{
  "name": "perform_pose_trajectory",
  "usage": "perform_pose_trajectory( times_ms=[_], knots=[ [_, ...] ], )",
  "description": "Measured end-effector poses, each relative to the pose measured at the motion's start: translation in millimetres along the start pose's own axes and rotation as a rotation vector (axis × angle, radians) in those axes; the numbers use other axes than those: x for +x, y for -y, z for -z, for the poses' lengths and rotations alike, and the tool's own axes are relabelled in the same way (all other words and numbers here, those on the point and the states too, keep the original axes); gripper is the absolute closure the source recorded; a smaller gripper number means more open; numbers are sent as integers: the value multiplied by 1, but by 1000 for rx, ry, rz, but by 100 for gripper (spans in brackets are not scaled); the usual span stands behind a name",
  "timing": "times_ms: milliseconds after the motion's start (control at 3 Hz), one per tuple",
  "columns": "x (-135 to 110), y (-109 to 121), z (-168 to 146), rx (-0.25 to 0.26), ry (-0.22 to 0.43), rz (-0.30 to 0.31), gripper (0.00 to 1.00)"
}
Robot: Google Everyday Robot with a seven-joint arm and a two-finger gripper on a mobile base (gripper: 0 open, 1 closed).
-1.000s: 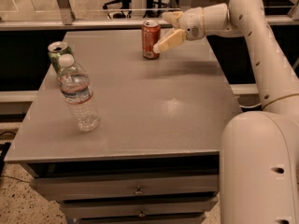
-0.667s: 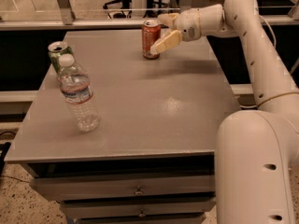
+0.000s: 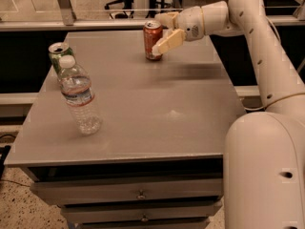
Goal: Knock coke can over
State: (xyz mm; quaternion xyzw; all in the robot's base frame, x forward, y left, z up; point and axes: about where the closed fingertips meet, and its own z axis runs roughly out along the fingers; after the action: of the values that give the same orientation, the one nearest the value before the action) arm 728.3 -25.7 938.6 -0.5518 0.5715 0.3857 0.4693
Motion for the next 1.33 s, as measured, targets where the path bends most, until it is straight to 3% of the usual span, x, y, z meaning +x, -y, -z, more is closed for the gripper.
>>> perform_pose_trajectory(
  times_ms=[667, 1000, 1333],
  knots=[
    [-27, -59, -9, -165, 52, -12, 0],
    [-23, -85, -14, -224, 52, -50, 0],
    [-22, -91, -12, -222, 48, -59, 0]
  ],
)
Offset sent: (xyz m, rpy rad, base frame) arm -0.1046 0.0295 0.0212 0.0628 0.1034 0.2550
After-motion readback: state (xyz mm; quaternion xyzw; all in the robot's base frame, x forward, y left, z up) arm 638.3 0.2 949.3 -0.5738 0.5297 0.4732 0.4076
